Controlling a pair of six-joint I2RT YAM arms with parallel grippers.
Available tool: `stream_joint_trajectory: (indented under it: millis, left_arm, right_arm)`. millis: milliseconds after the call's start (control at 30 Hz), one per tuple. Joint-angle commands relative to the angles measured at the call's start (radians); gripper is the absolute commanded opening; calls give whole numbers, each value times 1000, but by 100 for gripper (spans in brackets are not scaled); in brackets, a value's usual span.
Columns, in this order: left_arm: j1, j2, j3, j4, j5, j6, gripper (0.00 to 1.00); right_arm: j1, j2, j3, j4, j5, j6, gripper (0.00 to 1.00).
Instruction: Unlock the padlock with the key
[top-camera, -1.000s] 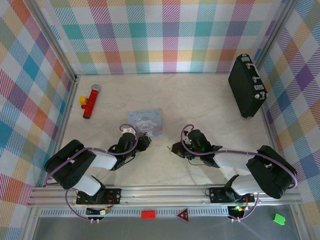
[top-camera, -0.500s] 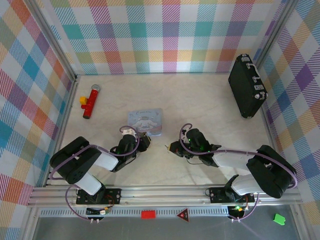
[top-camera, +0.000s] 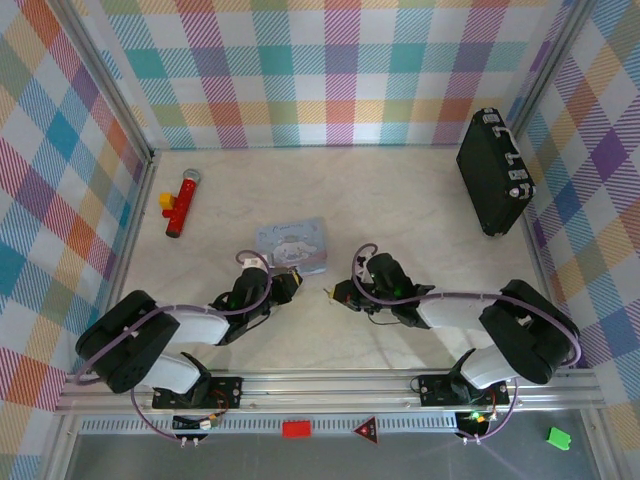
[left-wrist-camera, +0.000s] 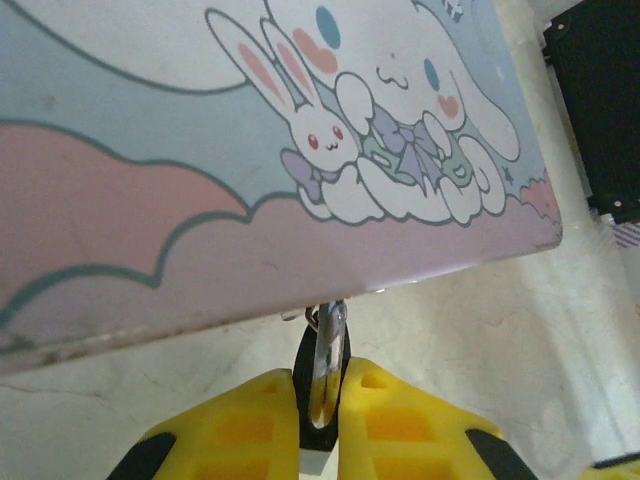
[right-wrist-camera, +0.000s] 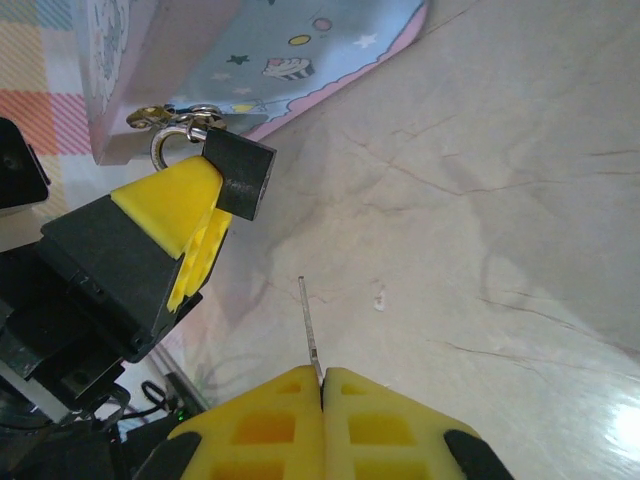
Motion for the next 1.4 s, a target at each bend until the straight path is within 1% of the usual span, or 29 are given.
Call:
stream_joint_trajectory:
  millis: [0,133,367,533,733,867,1067,1267,1367]
  left_arm:
    - [-9,-68,52,-84,45,-25,8]
    - [-9,-96,88,-180,71,-63,6]
    - [-9,-61,140,-193,166,-101,4]
    - [-8,-40,152,-172,211,-108,2]
    - [1,-43,149,-163,224,-112,0]
    - [14,-39,131,-121,222,-126,0]
    - [28,1,119,-41,270,-152,0]
    - [36,6,121,-28,289,-161,0]
    - [41,2,120,-31,294,-157,0]
  right_arm:
    - [-10,39,23,77,-76,-10,0]
    - [-10,79,20,167,-119,-9,0]
    - [-10,165,-16,402,-161,32,0]
    - [-18,200,-48,494,-170,45,0]
    - [-60,272,-90,656,-206,92,0]
    - [-68,320,-104,740,-219,119,0]
    - [-84,384,-116,877,-232,161,0]
    - [-95,432,-131,972,-235,202,0]
    - [-98,425,-135,973,-235,199,0]
